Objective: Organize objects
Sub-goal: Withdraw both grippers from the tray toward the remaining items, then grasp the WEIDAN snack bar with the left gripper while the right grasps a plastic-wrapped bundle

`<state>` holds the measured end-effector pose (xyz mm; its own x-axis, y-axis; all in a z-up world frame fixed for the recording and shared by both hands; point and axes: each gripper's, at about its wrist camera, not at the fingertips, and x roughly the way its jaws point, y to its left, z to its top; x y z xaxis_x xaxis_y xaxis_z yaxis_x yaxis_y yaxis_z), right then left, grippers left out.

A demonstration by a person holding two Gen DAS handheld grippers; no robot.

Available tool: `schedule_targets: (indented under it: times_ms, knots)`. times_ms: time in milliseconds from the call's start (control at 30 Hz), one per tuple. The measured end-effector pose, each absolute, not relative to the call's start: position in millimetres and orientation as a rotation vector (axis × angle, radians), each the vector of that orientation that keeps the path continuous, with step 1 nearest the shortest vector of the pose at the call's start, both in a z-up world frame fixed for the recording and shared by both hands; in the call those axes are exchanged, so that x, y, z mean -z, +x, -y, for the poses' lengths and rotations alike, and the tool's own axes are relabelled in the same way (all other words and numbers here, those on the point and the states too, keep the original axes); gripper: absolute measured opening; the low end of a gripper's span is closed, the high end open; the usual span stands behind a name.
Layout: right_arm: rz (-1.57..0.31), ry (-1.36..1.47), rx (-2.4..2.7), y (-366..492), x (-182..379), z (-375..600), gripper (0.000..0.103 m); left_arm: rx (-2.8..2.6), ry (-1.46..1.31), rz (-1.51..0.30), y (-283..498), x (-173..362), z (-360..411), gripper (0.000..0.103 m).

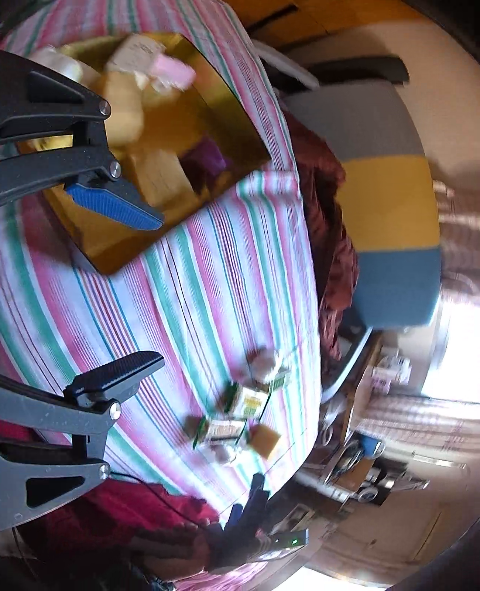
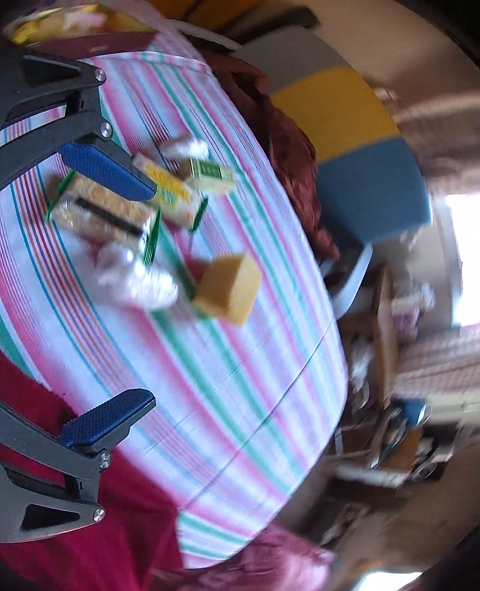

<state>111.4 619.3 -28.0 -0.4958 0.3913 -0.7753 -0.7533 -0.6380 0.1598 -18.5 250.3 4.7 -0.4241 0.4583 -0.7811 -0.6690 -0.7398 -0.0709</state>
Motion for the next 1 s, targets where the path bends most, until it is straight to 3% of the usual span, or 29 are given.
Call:
schedule_targets:
  times_ms: [333, 533, 1000]
  knots:
    - [-0.776, -0.913, -2.130, 124, 28, -631, 0.103, -1.972, -1.077, -0.414, -30, 21, -348, 0.068]
    - [-0.810, -0.928, -2.133, 122, 30, -634, 0.103, -1.895, -1.078, -0.465, -42, 41, -400, 0.059]
    - [-0.882, -0.964, -2.143, 119, 37, -638, 0.103, -1.777, -1.073, -0.564, -61, 76, -504, 0.058]
